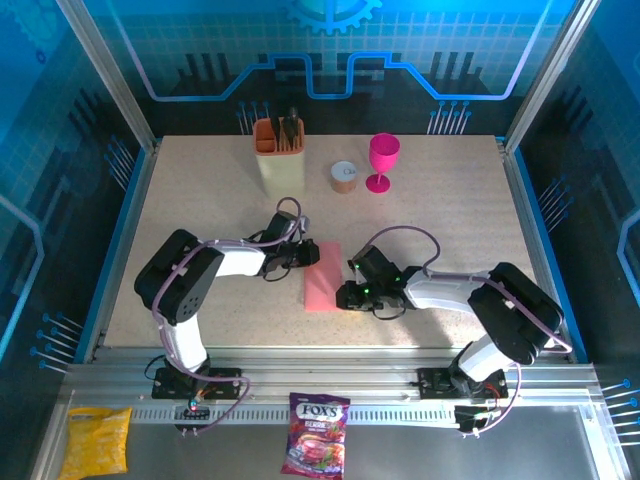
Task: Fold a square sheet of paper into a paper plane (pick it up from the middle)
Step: First fold in half a square sheet of paper at the center of the table, then fold the triangle a second time at the center of the table.
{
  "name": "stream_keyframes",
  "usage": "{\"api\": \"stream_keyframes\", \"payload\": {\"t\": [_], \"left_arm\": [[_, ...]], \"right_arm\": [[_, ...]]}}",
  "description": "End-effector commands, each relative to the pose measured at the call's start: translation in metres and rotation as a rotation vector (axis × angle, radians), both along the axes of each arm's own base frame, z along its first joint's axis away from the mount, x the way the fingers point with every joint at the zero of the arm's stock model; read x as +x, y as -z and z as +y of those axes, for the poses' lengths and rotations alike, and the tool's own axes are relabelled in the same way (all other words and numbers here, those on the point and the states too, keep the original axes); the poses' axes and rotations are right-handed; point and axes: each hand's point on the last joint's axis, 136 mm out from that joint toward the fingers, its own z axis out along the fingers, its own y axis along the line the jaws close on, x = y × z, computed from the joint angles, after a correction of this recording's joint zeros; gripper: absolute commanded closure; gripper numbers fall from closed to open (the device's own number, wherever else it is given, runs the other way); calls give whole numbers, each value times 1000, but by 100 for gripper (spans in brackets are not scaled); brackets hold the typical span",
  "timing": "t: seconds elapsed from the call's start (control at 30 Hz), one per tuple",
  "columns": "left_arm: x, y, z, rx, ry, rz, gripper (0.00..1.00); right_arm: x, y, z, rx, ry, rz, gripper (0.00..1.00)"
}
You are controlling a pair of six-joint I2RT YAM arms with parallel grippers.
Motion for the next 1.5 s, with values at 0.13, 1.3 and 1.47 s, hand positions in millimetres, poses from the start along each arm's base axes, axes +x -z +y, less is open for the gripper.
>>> {"api": "stream_keyframes", "payload": {"t": [0.13,1.3,1.47], "left_arm": [[-9,19,5,27,21,26,87],[-12,24,6,25,27,36,90],[-12,25,5,22,29,37,90]], "right_arm": [[7,-8,18,41,-16,-10,70],[2,0,11,-9,11,5,54],[3,-2,13,11,19,-2,56]]}}
